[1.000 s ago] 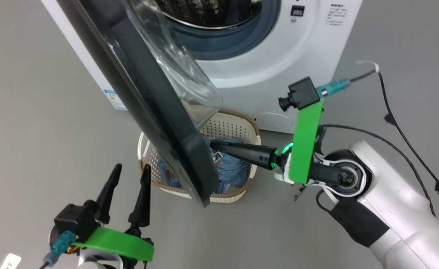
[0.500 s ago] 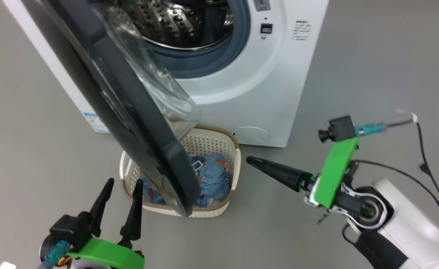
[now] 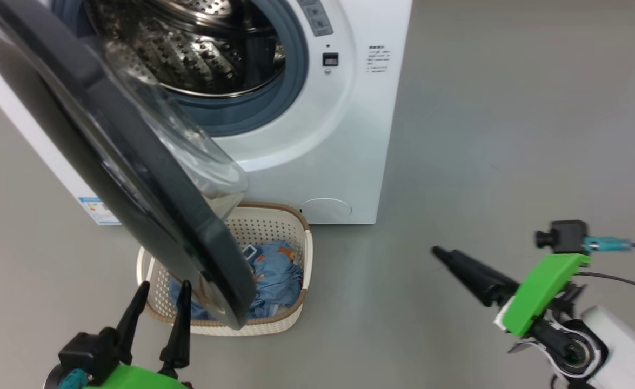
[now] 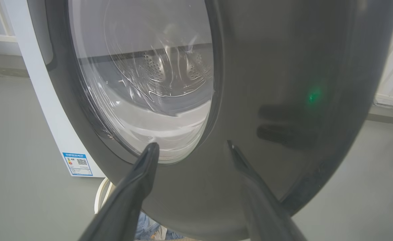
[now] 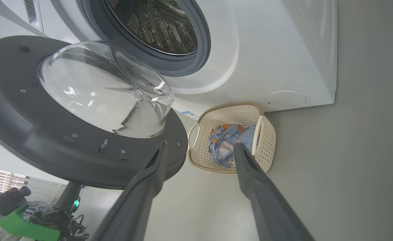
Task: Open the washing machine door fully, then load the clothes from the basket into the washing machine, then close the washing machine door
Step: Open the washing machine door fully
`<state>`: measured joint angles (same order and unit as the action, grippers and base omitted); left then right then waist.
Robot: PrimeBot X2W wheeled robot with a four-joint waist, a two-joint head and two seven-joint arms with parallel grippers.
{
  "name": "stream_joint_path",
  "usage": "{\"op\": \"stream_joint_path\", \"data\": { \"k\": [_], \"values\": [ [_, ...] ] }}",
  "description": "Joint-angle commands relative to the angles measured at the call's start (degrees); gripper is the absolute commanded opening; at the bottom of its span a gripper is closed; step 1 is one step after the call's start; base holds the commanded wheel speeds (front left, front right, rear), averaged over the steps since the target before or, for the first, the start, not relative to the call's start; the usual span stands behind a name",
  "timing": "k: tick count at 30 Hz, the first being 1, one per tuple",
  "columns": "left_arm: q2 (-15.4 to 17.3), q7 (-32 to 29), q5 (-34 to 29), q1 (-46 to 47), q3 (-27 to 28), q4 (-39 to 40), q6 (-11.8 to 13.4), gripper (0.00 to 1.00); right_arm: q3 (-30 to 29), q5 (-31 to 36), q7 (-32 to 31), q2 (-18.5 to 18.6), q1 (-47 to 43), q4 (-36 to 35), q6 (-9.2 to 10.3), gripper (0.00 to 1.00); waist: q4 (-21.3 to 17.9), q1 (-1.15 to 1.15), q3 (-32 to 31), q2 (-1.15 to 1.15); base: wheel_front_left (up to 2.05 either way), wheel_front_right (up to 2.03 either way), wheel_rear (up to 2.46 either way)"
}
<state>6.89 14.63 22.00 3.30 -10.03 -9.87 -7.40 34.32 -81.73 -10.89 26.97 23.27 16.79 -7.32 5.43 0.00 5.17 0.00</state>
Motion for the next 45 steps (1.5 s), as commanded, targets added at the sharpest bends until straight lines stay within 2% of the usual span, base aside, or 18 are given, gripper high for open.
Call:
{"op": "stream_joint_path", "data": {
  "k": [1,7,14,18,23,24,33,37,45],
  "values": [
    [1.3,0.4,0.0,0.1,2.3,1.5,-0.1,1.00,0.6,1.6,3.0,1.8,-0.9,0.0,-0.17,1.00,-0.9,0.00,-0.4,0.00,0.00,0.00,0.00],
    [1.1,0.4,0.0,-0.6,2.3,1.4,-0.1,1.00,1.9,4.7,12.5,3.9,-2.3,4.3,-0.17,1.00,-1.4,0.00,-1.1,0.00,0.00,0.00,0.00],
    [0.9,0.4,-0.2,-1.5,2.1,1.3,-0.1,1.00,5.6,11.7,24.0,6.5,-3.0,10.6,-0.17,1.00,-1.3,0.00,-2.0,0.00,0.00,0.00,0.00],
    [1.1,0.4,0.0,-1.7,2.2,1.2,-0.1,1.00,5.3,16.3,25.7,6.6,-3.0,13.5,-0.17,1.00,-1.2,0.00,-2.4,0.00,0.00,0.00,0.00],
    [1.0,0.4,-0.2,-2.2,2.6,1.4,-0.1,1.00,-4.6,24.8,25.9,4.5,-4.5,13.0,-0.17,1.00,-1.3,0.00,-2.6,0.00,0.00,0.00,0.00],
    [1.0,0.4,-0.2,-2.2,2.6,1.4,-0.1,1.00,-4.6,24.8,25.9,4.5,-4.5,13.0,-0.17,1.00,-1.3,0.00,-2.6,0.00,0.00,0.00,0.00],
    [1.0,0.4,-0.5,-2.0,2.9,2.0,-0.1,1.00,-23.6,45.2,25.9,-2.4,-12.0,7.3,-0.17,1.00,-1.3,0.00,-2.2,0.00,0.00,0.00,0.00],
    [1.0,0.4,-0.7,-1.6,2.9,2.2,-0.1,1.00,-27.9,50.9,25.9,-5.5,-14.9,5.0,-0.17,1.00,-1.2,0.00,-1.8,0.00,0.00,0.00,0.00],
    [0.9,0.4,-0.7,-1.2,3.3,2.2,-0.1,1.00,-32.7,54.8,25.9,-9.9,-19.0,3.2,-0.17,1.00,-1.1,0.00,-1.2,0.00,0.00,0.00,0.00]
  ]
}}
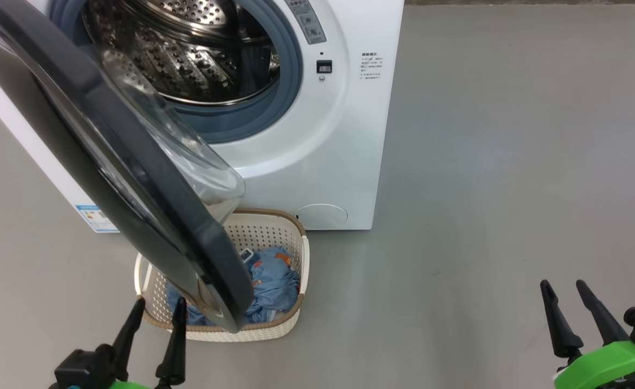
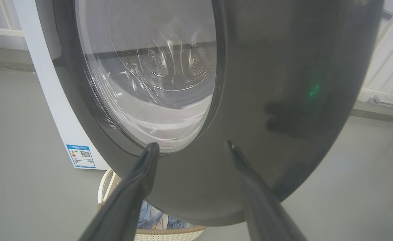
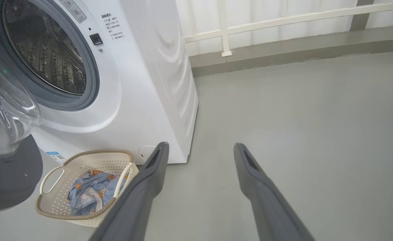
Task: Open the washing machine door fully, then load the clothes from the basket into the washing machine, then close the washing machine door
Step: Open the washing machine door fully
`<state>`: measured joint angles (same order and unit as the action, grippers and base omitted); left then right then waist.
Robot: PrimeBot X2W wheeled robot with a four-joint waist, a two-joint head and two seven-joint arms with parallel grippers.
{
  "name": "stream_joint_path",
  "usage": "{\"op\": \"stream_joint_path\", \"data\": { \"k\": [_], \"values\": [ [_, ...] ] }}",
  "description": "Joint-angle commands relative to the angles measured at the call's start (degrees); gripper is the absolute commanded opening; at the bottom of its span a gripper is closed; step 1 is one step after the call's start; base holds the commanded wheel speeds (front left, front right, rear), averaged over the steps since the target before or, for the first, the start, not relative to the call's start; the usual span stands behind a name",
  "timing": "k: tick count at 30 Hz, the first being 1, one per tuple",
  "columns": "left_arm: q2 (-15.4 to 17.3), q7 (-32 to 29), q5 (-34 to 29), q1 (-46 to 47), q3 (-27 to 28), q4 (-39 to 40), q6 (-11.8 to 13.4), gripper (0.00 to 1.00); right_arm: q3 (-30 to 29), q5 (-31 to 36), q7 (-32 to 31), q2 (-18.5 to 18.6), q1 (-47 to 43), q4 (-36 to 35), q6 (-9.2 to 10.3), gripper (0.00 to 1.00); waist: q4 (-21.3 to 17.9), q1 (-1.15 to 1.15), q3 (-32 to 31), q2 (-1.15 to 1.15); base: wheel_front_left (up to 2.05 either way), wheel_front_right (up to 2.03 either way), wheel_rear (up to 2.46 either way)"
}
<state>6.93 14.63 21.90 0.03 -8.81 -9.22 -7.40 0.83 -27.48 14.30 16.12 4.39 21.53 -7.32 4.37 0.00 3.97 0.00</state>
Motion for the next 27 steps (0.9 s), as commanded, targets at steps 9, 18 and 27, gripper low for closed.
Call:
{"op": "stream_joint_path", "data": {
  "k": [9,18,27],
  "values": [
    [0.6,0.4,-0.7,2.4,3.0,1.5,-0.1,0.27,0.1,1.4,0.7,0.3,-0.4,-1.5,-0.17,1.00,-0.1,0.00,0.0,0.00,0.00,0.00,0.00],
    [-0.9,0.4,-0.8,4.1,9.7,5.2,-0.1,0.00,-0.5,2.0,0.7,-0.3,-0.5,-1.9,-0.17,1.00,0.7,0.00,-0.3,0.00,0.00,0.00,0.00],
    [-3.5,0.4,-2.8,5.8,15.3,21.4,0.2,0.00,-0.6,2.2,0.7,-0.3,-0.6,-2.1,-0.17,1.00,1.1,0.00,-0.1,0.00,0.00,0.00,0.00]
  ]
}}
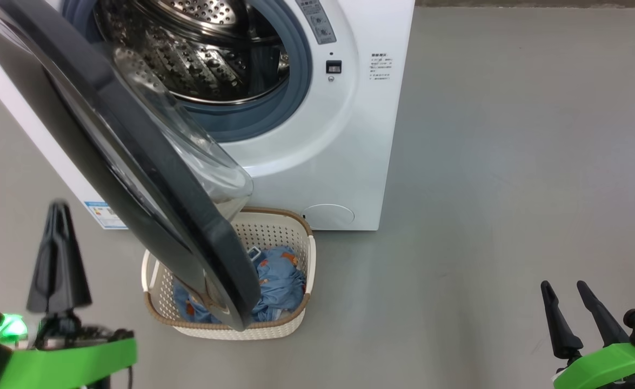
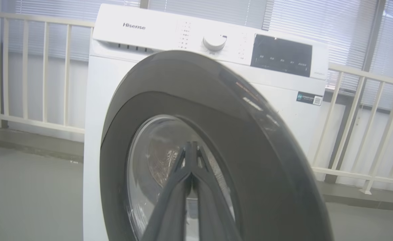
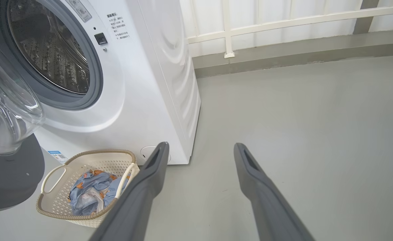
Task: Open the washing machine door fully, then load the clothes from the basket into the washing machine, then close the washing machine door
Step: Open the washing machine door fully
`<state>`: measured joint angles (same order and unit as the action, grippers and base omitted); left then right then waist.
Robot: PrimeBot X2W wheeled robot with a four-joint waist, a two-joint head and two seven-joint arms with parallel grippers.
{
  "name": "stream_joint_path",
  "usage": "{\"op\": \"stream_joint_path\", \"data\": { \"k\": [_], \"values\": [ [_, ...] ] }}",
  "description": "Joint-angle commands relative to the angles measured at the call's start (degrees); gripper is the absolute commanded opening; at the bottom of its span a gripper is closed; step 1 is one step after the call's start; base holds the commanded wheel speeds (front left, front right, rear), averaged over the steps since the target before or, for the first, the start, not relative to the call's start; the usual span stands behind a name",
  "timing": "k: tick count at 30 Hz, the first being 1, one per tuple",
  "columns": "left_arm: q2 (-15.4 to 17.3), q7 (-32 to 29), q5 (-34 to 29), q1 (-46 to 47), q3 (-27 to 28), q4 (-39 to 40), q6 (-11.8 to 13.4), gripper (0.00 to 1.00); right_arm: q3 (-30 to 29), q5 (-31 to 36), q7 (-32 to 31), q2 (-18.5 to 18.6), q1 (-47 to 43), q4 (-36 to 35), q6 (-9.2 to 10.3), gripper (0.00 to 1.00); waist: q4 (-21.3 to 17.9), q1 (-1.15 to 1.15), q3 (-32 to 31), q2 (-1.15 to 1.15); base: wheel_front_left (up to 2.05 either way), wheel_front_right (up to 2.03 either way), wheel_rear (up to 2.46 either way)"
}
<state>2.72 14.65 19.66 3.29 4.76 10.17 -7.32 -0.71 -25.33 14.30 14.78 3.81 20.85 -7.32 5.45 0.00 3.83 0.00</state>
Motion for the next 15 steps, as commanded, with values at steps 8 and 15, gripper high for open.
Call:
{"op": "stream_joint_path", "data": {
  "k": [8,15],
  "values": [
    [0.2,-1.8,-3.2,1.9,-12.1,15.9,0.7,0.00,1.1,0.5,0.7,0.8,-0.1,-1.8,-0.17,1.00,-0.1,0.00,0.1,0.00,0.00,0.00,0.00],
    [0.2,-5.3,1.9,1.8,-25.8,10.1,1.6,0.00,1.9,0.6,0.7,0.5,0.3,-1.7,-0.17,1.00,-0.7,0.00,0.3,0.00,0.00,0.00,0.00]
  ]
}}
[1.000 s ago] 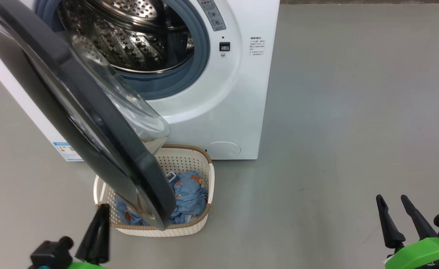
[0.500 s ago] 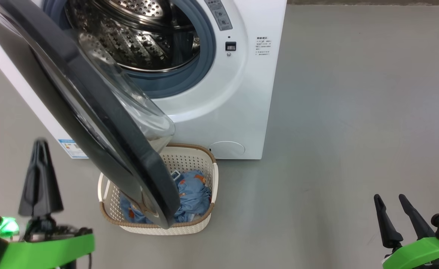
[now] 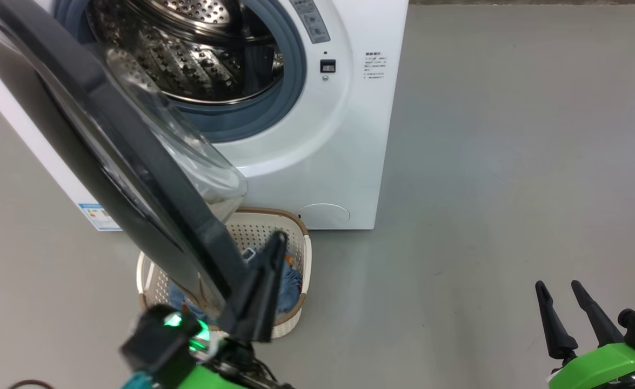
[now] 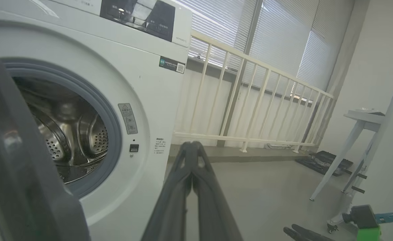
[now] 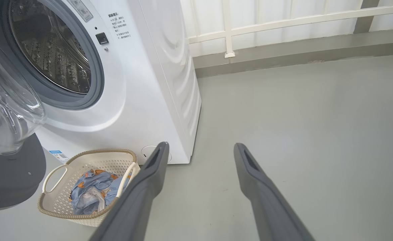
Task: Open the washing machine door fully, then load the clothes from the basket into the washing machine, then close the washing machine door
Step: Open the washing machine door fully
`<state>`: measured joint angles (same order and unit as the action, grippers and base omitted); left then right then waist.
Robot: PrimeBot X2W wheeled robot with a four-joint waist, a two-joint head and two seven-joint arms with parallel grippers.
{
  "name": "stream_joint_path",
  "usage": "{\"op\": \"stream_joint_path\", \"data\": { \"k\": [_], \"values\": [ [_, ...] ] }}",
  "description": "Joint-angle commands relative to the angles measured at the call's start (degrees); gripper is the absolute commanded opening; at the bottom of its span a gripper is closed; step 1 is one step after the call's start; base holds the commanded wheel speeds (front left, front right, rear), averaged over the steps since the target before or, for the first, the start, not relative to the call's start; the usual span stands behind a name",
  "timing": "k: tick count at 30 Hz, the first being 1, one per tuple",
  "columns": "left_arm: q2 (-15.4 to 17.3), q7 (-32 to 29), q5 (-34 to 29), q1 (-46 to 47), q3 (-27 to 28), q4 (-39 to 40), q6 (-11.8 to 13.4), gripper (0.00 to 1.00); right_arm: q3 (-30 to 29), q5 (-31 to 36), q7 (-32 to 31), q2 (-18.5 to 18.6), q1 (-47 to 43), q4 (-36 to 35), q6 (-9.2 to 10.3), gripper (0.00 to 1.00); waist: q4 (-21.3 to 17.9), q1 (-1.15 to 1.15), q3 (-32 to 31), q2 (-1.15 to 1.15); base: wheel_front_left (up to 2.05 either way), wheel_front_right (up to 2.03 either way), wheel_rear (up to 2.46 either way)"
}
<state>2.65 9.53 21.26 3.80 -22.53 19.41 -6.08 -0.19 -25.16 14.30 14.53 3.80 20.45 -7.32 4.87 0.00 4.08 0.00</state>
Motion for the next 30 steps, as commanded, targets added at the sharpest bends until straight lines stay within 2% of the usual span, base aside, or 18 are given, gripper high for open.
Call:
{"op": "stream_joint_path", "data": {
  "k": [1,6,14,23,30],
  "values": [
    [0.2,0.0,1.1,1.5,0.5,-0.7,0.6,0.00,1.5,0.5,0.7,0.7,0.3,-1.3,-0.17,1.00,-0.3,0.00,0.0,0.00,0.00,0.00,0.00],
    [0.3,0.8,2.3,3.4,-1.1,-10.1,1.5,0.00,1.8,0.4,0.7,0.7,0.7,-1.4,-0.17,1.00,-0.5,0.00,0.3,0.00,0.00,0.00,0.00],
    [0.2,3.5,5.0,7.2,0.2,-21.3,1.8,0.00,1.9,0.2,0.7,0.7,0.8,-1.3,-0.17,1.00,-0.6,0.00,0.4,0.00,0.00,0.00,0.00],
    [0.2,5.0,6.9,10.4,2.0,-28.4,1.2,0.00,1.8,0.2,0.7,0.7,1.1,-1.6,-0.17,1.00,-0.3,0.00,1.1,0.00,0.00,0.00,0.00],
    [0.3,5.3,7.1,10.8,3.7,-29.9,0.7,0.00,1.7,0.3,0.7,0.8,1.3,-1.8,-0.17,1.00,0.1,0.00,1.2,0.00,0.00,0.00,0.00]
  ]
}}
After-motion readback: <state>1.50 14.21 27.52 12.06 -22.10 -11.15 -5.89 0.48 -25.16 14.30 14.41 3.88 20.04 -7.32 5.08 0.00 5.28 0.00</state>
